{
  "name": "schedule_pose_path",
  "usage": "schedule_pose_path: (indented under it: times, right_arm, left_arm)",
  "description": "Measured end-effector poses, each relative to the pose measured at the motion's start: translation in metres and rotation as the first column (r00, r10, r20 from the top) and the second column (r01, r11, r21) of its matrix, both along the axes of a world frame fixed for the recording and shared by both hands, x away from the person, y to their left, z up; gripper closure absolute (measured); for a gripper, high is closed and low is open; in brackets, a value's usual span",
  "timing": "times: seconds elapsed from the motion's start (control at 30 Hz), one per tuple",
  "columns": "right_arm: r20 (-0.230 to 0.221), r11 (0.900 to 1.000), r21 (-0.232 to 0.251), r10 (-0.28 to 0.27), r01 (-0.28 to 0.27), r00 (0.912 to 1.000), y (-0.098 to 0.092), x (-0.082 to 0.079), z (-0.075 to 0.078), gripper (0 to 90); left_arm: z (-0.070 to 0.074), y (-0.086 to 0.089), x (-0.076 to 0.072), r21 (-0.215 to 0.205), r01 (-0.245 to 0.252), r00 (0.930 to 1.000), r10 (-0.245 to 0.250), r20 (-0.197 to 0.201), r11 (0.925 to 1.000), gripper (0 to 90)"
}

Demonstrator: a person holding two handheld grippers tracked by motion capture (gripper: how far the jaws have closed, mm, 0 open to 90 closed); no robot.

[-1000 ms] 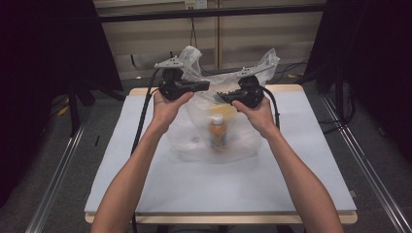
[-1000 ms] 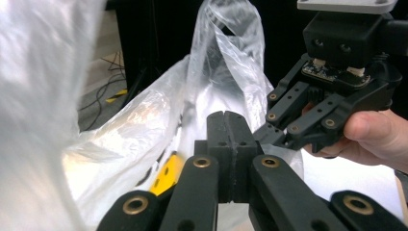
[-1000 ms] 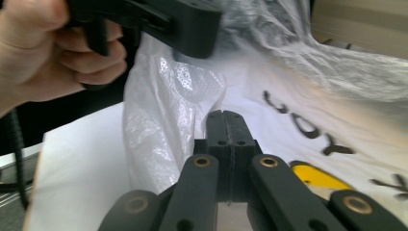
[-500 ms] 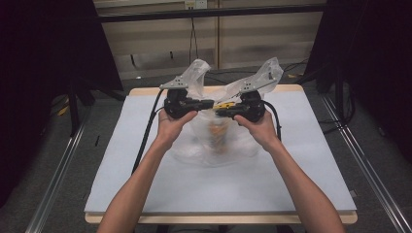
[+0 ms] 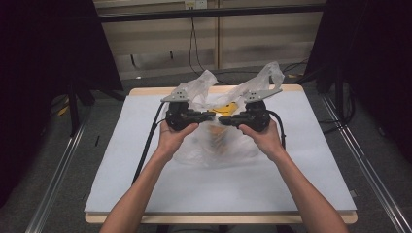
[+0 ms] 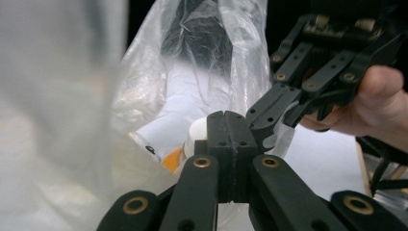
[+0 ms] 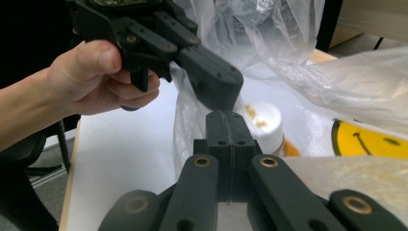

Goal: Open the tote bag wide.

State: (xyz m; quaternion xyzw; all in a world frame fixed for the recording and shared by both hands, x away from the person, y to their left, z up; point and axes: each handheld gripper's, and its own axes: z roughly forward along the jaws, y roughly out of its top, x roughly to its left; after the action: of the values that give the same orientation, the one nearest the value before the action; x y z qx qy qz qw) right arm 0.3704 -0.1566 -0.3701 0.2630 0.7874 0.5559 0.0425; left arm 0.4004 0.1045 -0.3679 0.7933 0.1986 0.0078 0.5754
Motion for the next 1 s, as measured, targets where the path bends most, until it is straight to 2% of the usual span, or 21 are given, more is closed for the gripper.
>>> schedule_pose_path:
  times: [0.13,0.27,0.33,0.37,0.43,0.53,0.67,0.73,0.77,0.9,1.0]
  right_arm:
    - [-0.002,1.0,-0.007,-0.001,0.001,1.0,-0.003,-0.005,-0.006,90.0]
    - [-0.015,1.0,-0.008,-0.008,0.008,0.9999,-0.004,-0.007,-0.013,90.0]
    - [-0.018,1.0,-0.008,-0.004,0.004,0.9998,-0.004,-0.008,-0.016,90.0]
    - [-0.022,1.0,-0.018,-0.006,0.006,0.9997,-0.003,-0.009,-0.019,90.0]
    - [-0.028,1.0,-0.017,-0.007,0.007,0.9996,-0.004,-0.009,-0.024,90.0]
    - [-0.033,1.0,-0.009,-0.009,0.009,0.9994,-0.005,-0.009,-0.028,90.0]
    - [-0.05,1.0,-0.025,-0.009,0.007,0.9987,-0.004,-0.009,-0.039,90.0]
    - [-0.056,1.0,-0.03,-0.008,0.006,0.9984,-0.003,-0.01,-0.043,90.0]
    - [-0.056,1.0,-0.028,-0.004,0.002,0.9984,-0.002,-0.011,-0.045,90.0]
    - [-0.056,1.0,-0.029,-0.002,0.0,0.9984,-0.001,-0.012,-0.049,90.0]
    - [-0.063,0.998,-0.059,-0.003,0.0,0.998,0.0,-0.013,-0.055,90.0]
  left_arm:
    - [-0.005,0.004,-0.006,0.035,0.006,1.0,-0.007,0.005,0.9994,90.0]
    - [-0.014,0.009,-0.007,0.03,-0.002,0.9999,0.003,-0.01,0.9995,90.0]
    - [-0.02,0.01,-0.007,0.052,-0.004,0.9999,0.004,-0.014,0.9986,90.0]
    - [-0.027,0.011,-0.006,0.054,0.0,0.9996,0.002,-0.029,0.9985,90.0]
    - [-0.033,0.013,-0.005,0.06,-0.001,0.9994,0.003,-0.035,0.9982,90.0]
    - [-0.037,0.013,-0.005,0.061,0.0,0.999,0.003,-0.044,0.9982,90.0]
    - [-0.045,0.013,-0.007,0.061,0.012,0.9986,-0.009,-0.051,0.9981,90.0]
    - [-0.048,0.015,-0.008,0.072,0.006,0.9984,-0.002,-0.057,0.9974,90.0]
    - [-0.053,0.016,-0.008,0.096,0.0,0.9983,0.005,-0.059,0.9953,90.0]
    - [-0.062,0.016,-0.008,0.128,0.008,0.9977,0.0,-0.068,0.9918,90.0]
    - [-0.068,0.015,-0.007,0.141,0.009,0.9968,0.002,-0.08,0.9899,90.0]
